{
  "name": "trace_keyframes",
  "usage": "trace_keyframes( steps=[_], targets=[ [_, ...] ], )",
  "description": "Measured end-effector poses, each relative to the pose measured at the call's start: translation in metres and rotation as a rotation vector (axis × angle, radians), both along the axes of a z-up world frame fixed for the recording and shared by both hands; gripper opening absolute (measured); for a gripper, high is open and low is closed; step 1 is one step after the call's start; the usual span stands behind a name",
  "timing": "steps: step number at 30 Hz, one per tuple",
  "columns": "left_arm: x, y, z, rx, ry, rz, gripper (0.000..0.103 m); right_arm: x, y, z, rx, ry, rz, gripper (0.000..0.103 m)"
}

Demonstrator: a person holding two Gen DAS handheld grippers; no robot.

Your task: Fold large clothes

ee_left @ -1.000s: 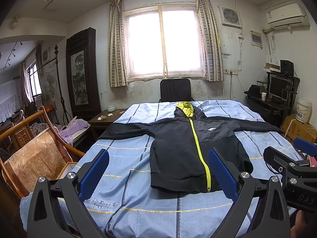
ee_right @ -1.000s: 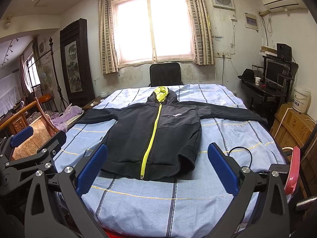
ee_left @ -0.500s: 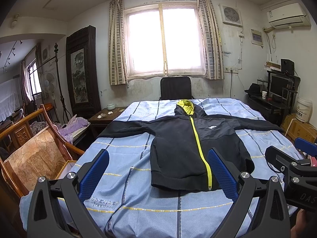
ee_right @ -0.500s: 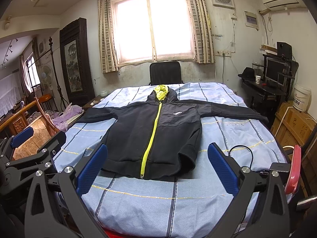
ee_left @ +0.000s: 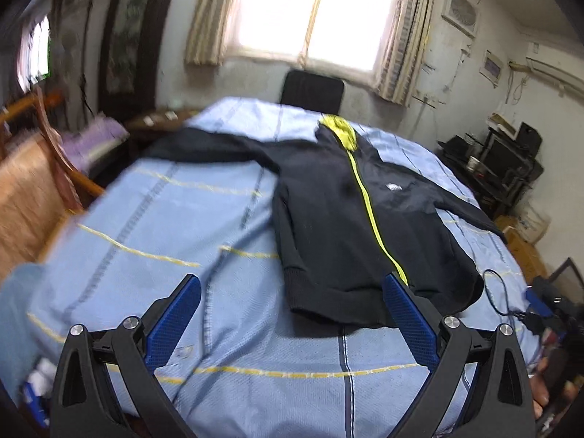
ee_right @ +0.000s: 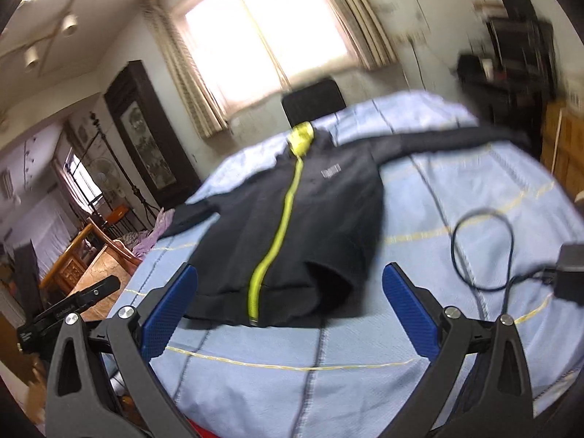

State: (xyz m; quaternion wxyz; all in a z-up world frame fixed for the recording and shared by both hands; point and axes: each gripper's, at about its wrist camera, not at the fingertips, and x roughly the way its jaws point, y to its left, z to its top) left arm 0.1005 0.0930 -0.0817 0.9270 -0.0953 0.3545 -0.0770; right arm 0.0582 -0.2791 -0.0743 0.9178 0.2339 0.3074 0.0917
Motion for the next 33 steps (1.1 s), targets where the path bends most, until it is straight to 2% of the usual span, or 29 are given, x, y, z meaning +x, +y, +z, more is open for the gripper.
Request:
trace_keyframes(
  steps=[4,5,6,11,15,16,17,18,19,21,23,26,27,28,29,30,31,32,33],
  targets=[
    [0.035,0.002,-0.025,-0.079,0.109,-0.059,0.1,0.038,-0.011,-0.033,0.061,0.133,0.049,0.098],
    [0.044,-0.001,-0.031,-0.086,0.134,-0.075,0.099,0.045,-0.012,-0.04,0.071,0.159,0.055,0.095],
    [0.05,-0.004,-0.034,-0.081,0.144,-0.087,0.099,0.052,-0.013,-0.044,0.073,0.179,0.057,0.09],
    [0.074,-0.028,-0.053,-0.009,0.197,-0.134,0.098,0.081,-0.01,-0.054,0.069,0.233,0.057,0.09],
    [0.087,-0.032,-0.065,-0.026,0.235,-0.164,0.09,0.098,-0.004,-0.058,0.043,0.263,0.07,0.089],
    [0.089,-0.03,-0.068,-0.024,0.242,-0.165,0.084,0.1,-0.004,-0.061,0.033,0.269,0.067,0.087],
    [0.092,-0.029,-0.07,-0.024,0.252,-0.165,0.075,0.101,-0.005,-0.062,0.029,0.273,0.065,0.078],
    [0.093,-0.026,-0.073,-0.033,0.266,-0.167,0.071,0.101,-0.007,-0.066,0.021,0.283,0.062,0.066],
    [0.094,-0.021,-0.077,-0.052,0.283,-0.171,0.065,0.101,-0.013,-0.071,0.017,0.299,0.057,0.062],
    [0.096,-0.013,-0.082,-0.09,0.303,-0.172,0.056,0.097,-0.025,-0.082,0.028,0.329,0.044,0.043],
    [0.099,-0.008,-0.085,-0.119,0.316,-0.181,0.054,0.092,-0.038,-0.093,0.06,0.361,0.039,0.039],
    [0.104,-0.016,-0.084,-0.121,0.331,-0.198,0.054,0.091,-0.047,-0.091,0.12,0.362,0.044,0.047],
    [0.107,-0.019,-0.083,-0.117,0.334,-0.206,0.054,0.091,-0.046,-0.088,0.12,0.353,0.049,0.059],
    [0.109,-0.024,-0.082,-0.111,0.331,-0.216,0.052,0.094,-0.043,-0.084,0.112,0.341,0.055,0.063],
    [0.111,-0.027,-0.08,-0.095,0.32,-0.219,0.031,0.096,-0.041,-0.081,0.099,0.334,0.056,0.063],
    [0.113,-0.029,-0.079,-0.067,0.309,-0.215,0.017,0.096,-0.038,-0.08,0.09,0.331,0.058,0.053],
    [0.114,-0.03,-0.077,-0.046,0.299,-0.212,0.015,0.099,-0.035,-0.079,0.082,0.33,0.065,0.038],
    [0.117,-0.027,-0.075,-0.074,0.297,-0.22,0.014,0.102,-0.033,-0.08,0.071,0.335,0.071,0.011],
    [0.118,-0.024,-0.073,-0.092,0.295,-0.218,0.014,0.104,-0.033,-0.081,0.067,0.34,0.076,0.011]
  ],
)
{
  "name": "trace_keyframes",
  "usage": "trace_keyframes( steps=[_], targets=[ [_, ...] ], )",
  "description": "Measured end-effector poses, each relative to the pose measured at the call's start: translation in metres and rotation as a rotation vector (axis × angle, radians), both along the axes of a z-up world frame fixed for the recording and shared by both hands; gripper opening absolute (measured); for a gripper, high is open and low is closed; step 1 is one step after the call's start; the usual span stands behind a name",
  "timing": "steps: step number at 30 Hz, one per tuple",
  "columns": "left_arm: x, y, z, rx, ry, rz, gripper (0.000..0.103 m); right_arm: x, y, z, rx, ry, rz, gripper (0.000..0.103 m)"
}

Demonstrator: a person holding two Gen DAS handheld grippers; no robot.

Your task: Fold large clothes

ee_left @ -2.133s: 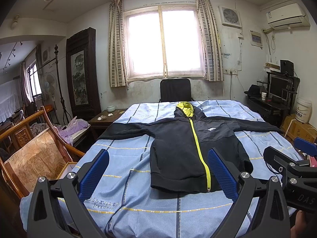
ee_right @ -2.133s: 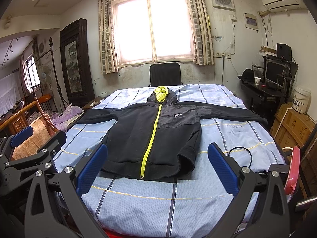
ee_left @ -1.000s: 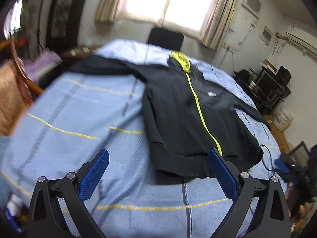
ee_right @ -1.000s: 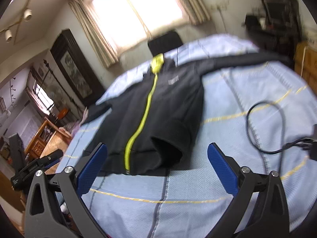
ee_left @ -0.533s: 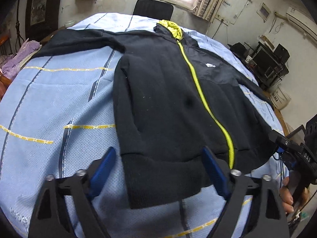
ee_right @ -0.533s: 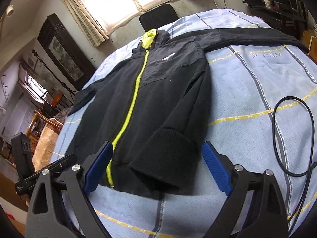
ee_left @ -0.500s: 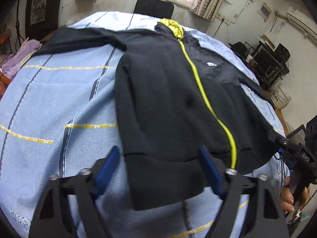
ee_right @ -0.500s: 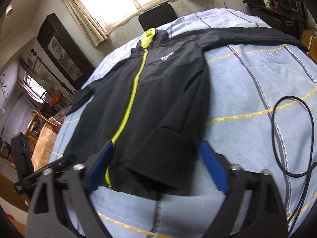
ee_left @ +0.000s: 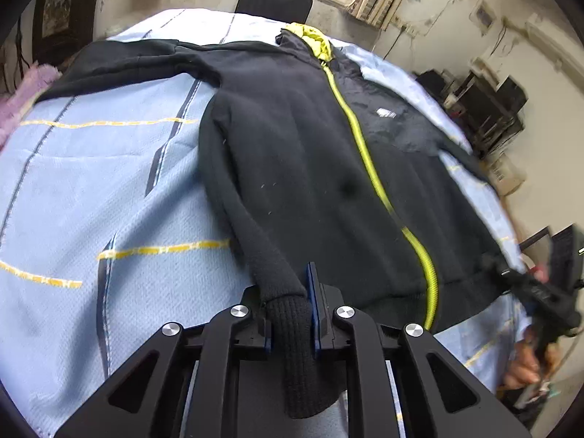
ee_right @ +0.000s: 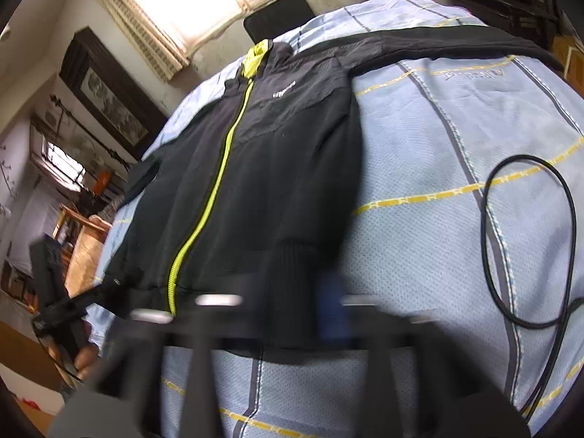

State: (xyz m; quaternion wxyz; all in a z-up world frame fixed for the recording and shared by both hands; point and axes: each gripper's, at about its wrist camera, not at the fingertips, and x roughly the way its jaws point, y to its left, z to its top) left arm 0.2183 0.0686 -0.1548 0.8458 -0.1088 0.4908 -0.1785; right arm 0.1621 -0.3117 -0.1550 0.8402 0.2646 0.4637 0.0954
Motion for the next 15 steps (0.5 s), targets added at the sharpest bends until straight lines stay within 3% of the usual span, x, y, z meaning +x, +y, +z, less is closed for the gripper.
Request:
trace_keyframes(
  steps=[4,6,11,15],
  targets=[
    [-0.012,0.012,0.023,-0.049,-0.051,0.033,0.013,-0.01,-0.008,0.017,0.03,-0.059,-0.016,0.01],
    [-0.026,0.012,0.032,-0.03,-0.084,0.028,0.013,-0.019,-0.007,0.027,0.029,-0.089,-0.001,0.01],
    [-0.035,0.003,0.002,0.052,-0.016,0.003,0.013,-0.034,-0.006,0.004,-0.006,-0.016,0.017,0.01],
    [-0.032,0.01,-0.003,0.048,0.008,0.011,0.017,-0.033,-0.011,-0.007,-0.011,0.02,0.012,0.015]
  ],
)
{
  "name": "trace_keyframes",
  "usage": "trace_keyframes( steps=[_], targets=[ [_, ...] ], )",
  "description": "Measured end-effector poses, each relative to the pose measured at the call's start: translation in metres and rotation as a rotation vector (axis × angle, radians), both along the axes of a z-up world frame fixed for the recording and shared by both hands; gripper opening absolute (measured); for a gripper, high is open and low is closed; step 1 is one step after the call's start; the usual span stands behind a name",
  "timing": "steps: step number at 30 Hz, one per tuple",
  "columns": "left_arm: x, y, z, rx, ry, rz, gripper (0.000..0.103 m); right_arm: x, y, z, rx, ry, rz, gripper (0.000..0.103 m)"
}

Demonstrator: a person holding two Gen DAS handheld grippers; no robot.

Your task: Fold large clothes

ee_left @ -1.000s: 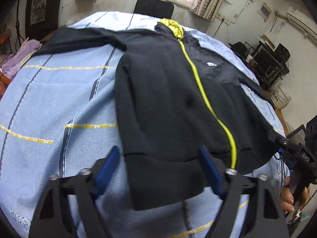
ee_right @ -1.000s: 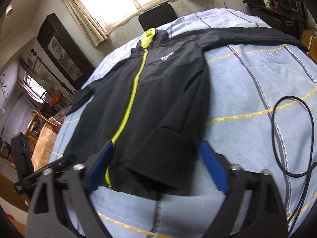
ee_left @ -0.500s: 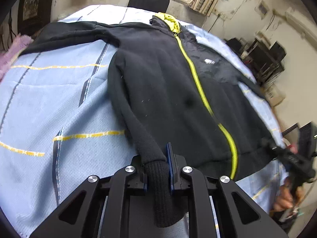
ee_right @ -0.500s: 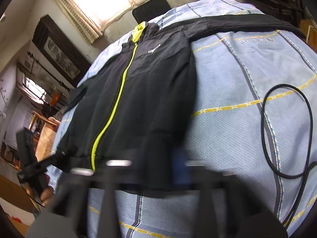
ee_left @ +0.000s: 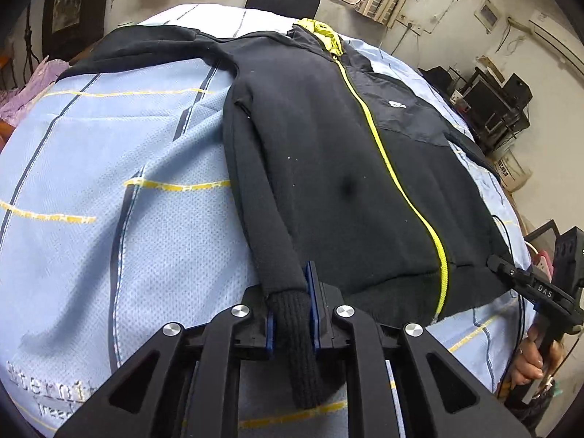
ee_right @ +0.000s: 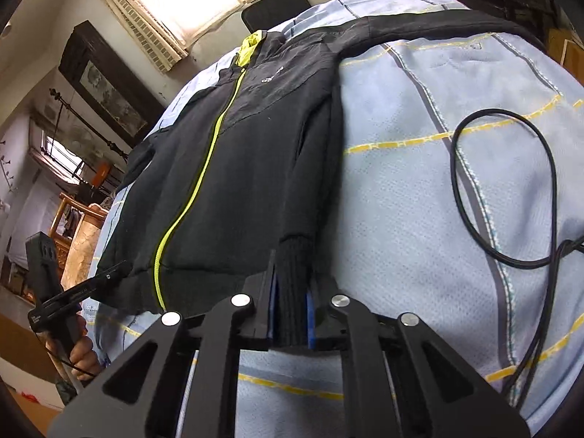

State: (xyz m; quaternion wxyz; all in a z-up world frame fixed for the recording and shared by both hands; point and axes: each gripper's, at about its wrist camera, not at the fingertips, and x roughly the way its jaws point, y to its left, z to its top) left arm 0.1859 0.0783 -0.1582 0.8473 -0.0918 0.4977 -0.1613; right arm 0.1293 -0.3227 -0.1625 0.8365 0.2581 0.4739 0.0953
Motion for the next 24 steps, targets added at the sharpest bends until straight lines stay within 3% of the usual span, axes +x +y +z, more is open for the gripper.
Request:
trace_keyframes(
  steps=[2,4,8,13,18,21,24],
  targets=[
    [-0.002,0.007,0.009,0.017,-0.02,0.01,0.029,-0.003,-0.001,0.007,-0.046,-0.011,0.0,0.024],
    [-0.006,0.016,0.021,0.048,-0.055,0.033,0.042,-0.008,-0.009,0.02,-0.067,-0.046,-0.028,0.025],
    [-0.003,0.023,0.06,0.084,-0.141,0.049,0.042,0.0,-0.015,0.056,-0.104,-0.131,-0.049,0.025],
    [0.045,-0.02,0.092,0.125,-0.212,-0.002,0.047,0.058,0.012,0.093,-0.16,-0.211,0.009,0.025],
    [0.115,-0.053,0.089,0.078,-0.204,0.009,0.05,0.141,0.034,0.095,-0.133,-0.243,0.028,0.025],
    [0.153,-0.065,0.07,0.069,-0.172,0.037,0.051,0.19,0.039,0.072,-0.053,-0.208,0.048,0.026],
    [0.187,-0.068,0.041,0.095,-0.113,0.058,0.053,0.229,0.042,0.042,-0.04,-0.146,0.061,0.026]
  ],
)
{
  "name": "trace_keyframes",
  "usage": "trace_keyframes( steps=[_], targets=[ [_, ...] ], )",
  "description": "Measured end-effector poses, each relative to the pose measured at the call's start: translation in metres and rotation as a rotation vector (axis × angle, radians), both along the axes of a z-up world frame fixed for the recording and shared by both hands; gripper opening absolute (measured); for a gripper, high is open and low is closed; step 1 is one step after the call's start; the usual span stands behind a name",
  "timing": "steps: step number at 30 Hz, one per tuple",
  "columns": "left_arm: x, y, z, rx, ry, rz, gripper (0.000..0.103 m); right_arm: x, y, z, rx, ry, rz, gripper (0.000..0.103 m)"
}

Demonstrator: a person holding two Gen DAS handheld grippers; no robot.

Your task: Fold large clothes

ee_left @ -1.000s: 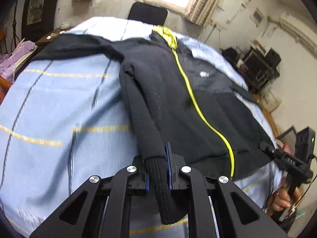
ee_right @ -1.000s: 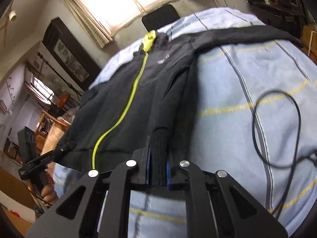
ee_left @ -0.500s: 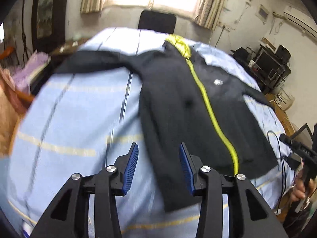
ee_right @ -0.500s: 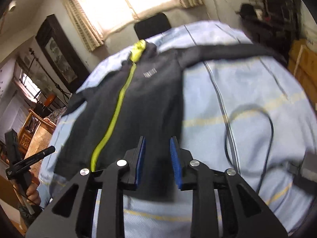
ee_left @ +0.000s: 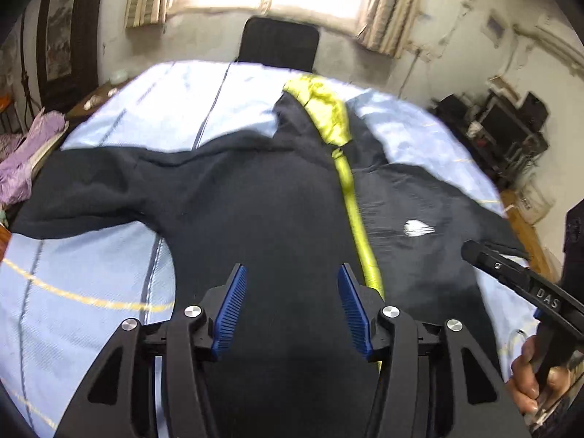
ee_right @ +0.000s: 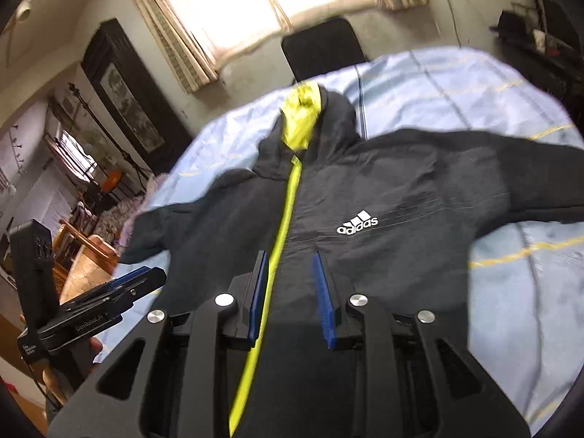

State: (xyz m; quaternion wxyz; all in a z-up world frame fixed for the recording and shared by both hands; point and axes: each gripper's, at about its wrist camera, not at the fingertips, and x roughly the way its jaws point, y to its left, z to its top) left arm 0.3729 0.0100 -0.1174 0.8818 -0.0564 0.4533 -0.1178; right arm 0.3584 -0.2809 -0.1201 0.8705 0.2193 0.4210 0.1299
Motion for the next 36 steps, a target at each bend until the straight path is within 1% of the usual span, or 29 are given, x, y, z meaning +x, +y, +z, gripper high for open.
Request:
trace_keyframes(
  steps=[2,4,5,6,7,9,10,12,14,15,16,17,18,19,22,24,25,26,29,31,32,33,34,36],
  targets=[
    [0.018,0.004,-0.021,0.023,0.043,0.032,0.053,0.021,-0.004,-0.023,0.003,0.041,-0.008,0.026],
    [0.03,0.015,-0.043,0.014,0.083,0.058,0.052,0.031,-0.012,-0.042,0.021,0.082,-0.03,0.027],
    [0.029,0.02,-0.045,0.002,0.053,0.056,0.054,0.034,-0.018,-0.051,0.029,0.103,-0.047,0.028],
    [0.029,0.021,-0.045,0.012,0.034,0.059,0.055,0.038,-0.024,-0.06,0.031,0.123,-0.065,0.026],
    [0.03,0.021,-0.046,0.024,0.033,0.056,0.056,0.04,-0.032,-0.068,0.056,0.128,-0.074,0.025],
    [0.032,0.019,-0.045,0.038,0.04,0.051,0.057,0.041,-0.045,-0.073,0.137,0.132,-0.073,0.025],
    [0.033,0.018,-0.044,0.046,0.05,0.056,0.057,0.041,-0.055,-0.07,0.152,0.136,-0.112,0.026],
    [0.037,0.017,-0.036,0.032,0.061,0.063,0.061,0.038,-0.078,-0.058,0.145,0.085,-0.207,0.031],
    [0.038,0.014,-0.025,0.035,0.04,0.074,0.072,0.032,-0.115,-0.046,0.181,0.037,-0.304,0.031],
    [0.041,0.011,-0.023,0.051,0.028,0.084,0.074,0.028,-0.133,-0.045,0.202,0.025,-0.35,0.032],
    [0.044,0.008,-0.021,0.069,0.014,0.095,0.076,0.021,-0.157,-0.045,0.21,0.016,-0.426,0.034],
    [0.047,0.005,-0.022,0.089,0.001,0.104,0.077,0.012,-0.176,-0.045,0.206,0.018,-0.489,0.036],
    [0.051,0.003,-0.026,0.101,-0.002,0.107,0.077,0.006,-0.189,-0.046,0.205,0.025,-0.531,0.036],
    [0.054,0.003,-0.032,0.109,0.001,0.11,0.077,-0.005,-0.21,-0.05,0.218,0.036,-0.601,0.037],
    [0.057,0.01,-0.051,0.096,0.029,0.119,0.077,-0.02,-0.236,-0.057,0.26,0.061,-0.694,0.037],
    [0.053,0.009,-0.049,0.114,-0.002,0.102,0.079,-0.027,-0.244,-0.059,0.261,0.082,-0.735,0.039],
    [0.05,0.008,-0.049,0.114,-0.008,0.093,0.085,-0.027,-0.247,-0.061,0.257,0.095,-0.75,0.04],
    [0.05,0.007,-0.05,0.117,-0.002,0.089,0.088,-0.028,-0.246,-0.063,0.251,0.104,-0.757,0.041],
    [0.048,0.01,-0.047,0.133,0.003,0.078,0.088,-0.033,-0.246,-0.068,0.231,0.129,-0.78,0.041],
    [0.045,0.016,-0.039,0.154,-0.018,0.099,0.088,-0.033,-0.249,-0.076,0.247,0.149,-0.791,0.041],
    [0.043,0.023,-0.031,0.176,-0.043,0.125,0.088,-0.035,-0.251,-0.08,0.263,0.159,-0.8,0.041],
    [0.041,0.028,-0.028,0.185,-0.056,0.14,0.089,-0.036,-0.255,-0.084,0.28,0.164,-0.806,0.04],
    [0.04,0.034,-0.024,0.188,-0.065,0.157,0.092,-0.036,-0.257,-0.087,0.295,0.161,-0.813,0.039],
    [0.04,0.051,-0.021,0.172,-0.068,0.187,0.093,-0.035,-0.263,-0.089,0.312,0.134,-0.826,0.039]
  ],
)
